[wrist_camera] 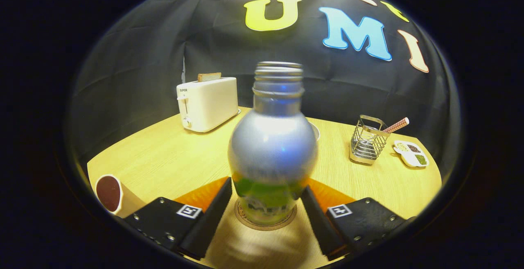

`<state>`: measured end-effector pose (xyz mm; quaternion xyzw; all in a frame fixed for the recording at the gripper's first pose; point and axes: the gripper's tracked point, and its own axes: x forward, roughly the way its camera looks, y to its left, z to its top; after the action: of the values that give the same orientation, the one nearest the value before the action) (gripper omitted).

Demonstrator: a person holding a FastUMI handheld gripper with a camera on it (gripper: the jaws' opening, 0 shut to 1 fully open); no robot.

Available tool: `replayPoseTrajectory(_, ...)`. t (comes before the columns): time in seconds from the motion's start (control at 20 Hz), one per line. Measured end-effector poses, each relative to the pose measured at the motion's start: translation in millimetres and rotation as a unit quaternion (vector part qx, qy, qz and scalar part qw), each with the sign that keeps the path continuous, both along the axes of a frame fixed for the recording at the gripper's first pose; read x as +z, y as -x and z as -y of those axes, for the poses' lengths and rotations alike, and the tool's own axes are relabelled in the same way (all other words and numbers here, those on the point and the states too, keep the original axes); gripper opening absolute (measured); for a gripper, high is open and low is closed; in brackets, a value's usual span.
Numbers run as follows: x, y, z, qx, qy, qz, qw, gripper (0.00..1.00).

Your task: Take the bottle from table, then pour the juice into the cup, finally place the bottle on the coaster

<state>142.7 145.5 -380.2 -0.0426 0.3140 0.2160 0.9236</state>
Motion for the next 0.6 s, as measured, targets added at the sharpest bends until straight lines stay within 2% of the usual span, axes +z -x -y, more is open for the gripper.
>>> replayPoseTrajectory(0.05, 4, 3, 2, 0.001, 0.003, 0.000, 1.000, 1.00)
replayPoseTrajectory(0.3, 33, 21, 14, -0.005, 0.009, 0.003, 1.000, 0.99)
replayPoseTrajectory(0.6, 109, 45, 34, -0.022, -0.009, 0.047, 0.999, 0.99)
